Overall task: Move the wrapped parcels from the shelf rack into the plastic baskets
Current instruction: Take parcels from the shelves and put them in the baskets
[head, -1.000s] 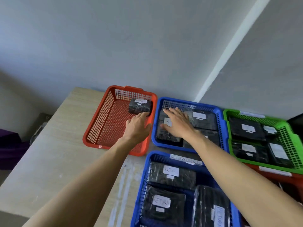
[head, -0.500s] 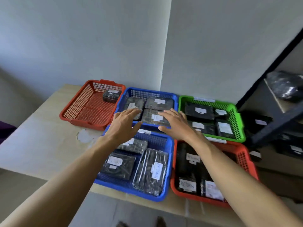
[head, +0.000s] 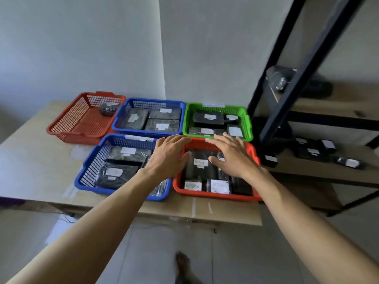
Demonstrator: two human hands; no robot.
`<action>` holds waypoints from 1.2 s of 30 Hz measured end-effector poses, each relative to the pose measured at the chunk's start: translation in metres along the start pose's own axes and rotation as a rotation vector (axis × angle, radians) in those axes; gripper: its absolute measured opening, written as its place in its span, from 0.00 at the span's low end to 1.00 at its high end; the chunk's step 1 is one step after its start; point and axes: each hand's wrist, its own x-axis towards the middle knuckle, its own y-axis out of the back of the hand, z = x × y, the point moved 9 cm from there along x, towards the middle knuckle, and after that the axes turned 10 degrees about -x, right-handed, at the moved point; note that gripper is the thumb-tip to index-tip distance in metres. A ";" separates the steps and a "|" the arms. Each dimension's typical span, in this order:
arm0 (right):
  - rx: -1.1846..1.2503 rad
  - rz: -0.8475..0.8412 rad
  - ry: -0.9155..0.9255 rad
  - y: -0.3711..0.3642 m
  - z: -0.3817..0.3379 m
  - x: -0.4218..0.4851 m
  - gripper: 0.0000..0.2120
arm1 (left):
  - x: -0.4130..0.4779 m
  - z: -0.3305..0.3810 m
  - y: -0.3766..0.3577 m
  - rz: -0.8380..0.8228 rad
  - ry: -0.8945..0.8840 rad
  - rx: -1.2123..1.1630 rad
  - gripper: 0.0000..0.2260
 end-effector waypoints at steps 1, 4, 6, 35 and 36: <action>-0.015 -0.001 -0.012 0.001 0.008 -0.015 0.27 | -0.006 0.013 -0.008 -0.008 0.004 -0.011 0.22; -0.020 -0.038 -0.072 0.004 0.036 -0.059 0.26 | -0.022 0.054 -0.033 -0.030 -0.006 -0.038 0.20; -0.031 -0.034 -0.115 0.009 0.054 -0.084 0.27 | -0.026 0.079 -0.045 -0.043 -0.034 -0.029 0.19; -0.033 -0.223 -0.336 0.019 0.424 -0.294 0.25 | 0.042 0.344 -0.327 -0.300 0.047 -0.160 0.20; -0.022 -0.239 -0.345 0.014 0.437 -0.292 0.25 | 0.045 0.345 -0.338 -0.317 0.062 -0.166 0.20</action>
